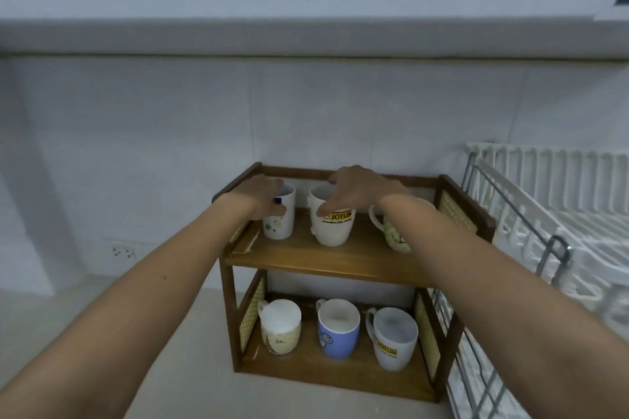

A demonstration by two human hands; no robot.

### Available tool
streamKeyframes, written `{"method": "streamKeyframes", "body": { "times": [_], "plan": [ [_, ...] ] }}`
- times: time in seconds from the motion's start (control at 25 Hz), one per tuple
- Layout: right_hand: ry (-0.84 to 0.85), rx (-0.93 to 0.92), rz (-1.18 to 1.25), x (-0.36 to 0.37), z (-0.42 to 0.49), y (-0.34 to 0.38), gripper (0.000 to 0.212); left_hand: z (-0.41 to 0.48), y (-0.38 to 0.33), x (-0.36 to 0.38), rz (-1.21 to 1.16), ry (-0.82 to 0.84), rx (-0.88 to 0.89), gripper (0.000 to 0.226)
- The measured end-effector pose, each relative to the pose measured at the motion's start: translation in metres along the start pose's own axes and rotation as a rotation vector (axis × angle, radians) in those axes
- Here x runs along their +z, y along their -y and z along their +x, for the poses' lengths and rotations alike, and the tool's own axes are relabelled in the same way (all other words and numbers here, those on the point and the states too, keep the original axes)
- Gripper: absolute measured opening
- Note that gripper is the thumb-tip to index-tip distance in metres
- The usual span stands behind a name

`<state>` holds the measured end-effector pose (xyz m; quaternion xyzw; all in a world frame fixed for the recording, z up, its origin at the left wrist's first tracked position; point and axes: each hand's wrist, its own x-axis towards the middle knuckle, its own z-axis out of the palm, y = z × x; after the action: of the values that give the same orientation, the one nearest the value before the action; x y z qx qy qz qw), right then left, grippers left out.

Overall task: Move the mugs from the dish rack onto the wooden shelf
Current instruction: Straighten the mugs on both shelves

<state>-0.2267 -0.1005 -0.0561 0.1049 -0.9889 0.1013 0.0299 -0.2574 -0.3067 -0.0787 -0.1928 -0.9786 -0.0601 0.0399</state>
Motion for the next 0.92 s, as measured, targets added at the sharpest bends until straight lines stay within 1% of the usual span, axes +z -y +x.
{"method": "streamKeyframes", "body": {
  "times": [0.04, 0.08, 0.16, 0.2, 0.24, 0.32, 0.36, 0.4, 0.48, 0.56, 0.68, 0.76, 0.92],
  "plan": [
    [0.005, 0.001, 0.0, 0.0, -0.001, 0.001, 0.087, 0.0, 0.0, -0.001, 0.004, 0.008, -0.002, 0.062],
    [0.047, 0.005, -0.011, -0.002, -0.003, 0.002, 0.091, 0.0, 0.0, -0.003, 0.008, 0.021, -0.004, 0.063],
    [0.187, 0.043, -0.037, -0.016, -0.011, -0.002, 0.103, 0.001, -0.005, -0.011, 0.032, 0.035, 0.026, 0.067],
    [0.229, 0.087, -0.063, -0.026, -0.017, -0.008, 0.105, 0.003, -0.009, -0.016, 0.027, 0.042, 0.058, 0.074],
    [0.24, 0.144, -0.127, -0.036, -0.023, -0.015, 0.106, 0.004, -0.016, -0.021, 0.003, 0.062, 0.098, 0.082],
    [0.26, 0.275, -0.359, -0.051, -0.039, -0.03, 0.098, 0.004, -0.039, -0.024, -0.057, 0.136, 0.169, 0.095],
    [0.295, 0.32, -0.45, -0.053, -0.045, -0.037, 0.091, 0.005, -0.052, -0.022, -0.065, 0.151, 0.187, 0.096],
    [0.328, 0.346, -0.485, -0.053, -0.05, -0.044, 0.087, 0.007, -0.064, -0.017, -0.057, 0.131, 0.183, 0.094],
    [0.327, 0.371, -0.419, -0.045, -0.054, -0.055, 0.082, 0.01, -0.082, -0.008, -0.001, 0.057, 0.139, 0.089],
    [0.266, 0.355, -0.329, -0.04, -0.058, -0.064, 0.081, 0.014, -0.089, -0.003, 0.041, 0.017, 0.121, 0.079],
    [0.24, 0.318, -0.262, -0.04, -0.062, -0.071, 0.084, 0.017, -0.085, -0.004, -0.007, 0.057, 0.15, 0.072],
    [0.283, 0.293, -0.262, -0.04, -0.06, -0.073, 0.084, 0.016, -0.083, -0.002, -0.018, 0.07, 0.157, 0.073],
    [0.34, 0.3, -0.25, -0.046, -0.059, -0.07, 0.083, 0.018, -0.079, 0.003, -0.064, 0.081, 0.173, 0.074]
  ]
}}
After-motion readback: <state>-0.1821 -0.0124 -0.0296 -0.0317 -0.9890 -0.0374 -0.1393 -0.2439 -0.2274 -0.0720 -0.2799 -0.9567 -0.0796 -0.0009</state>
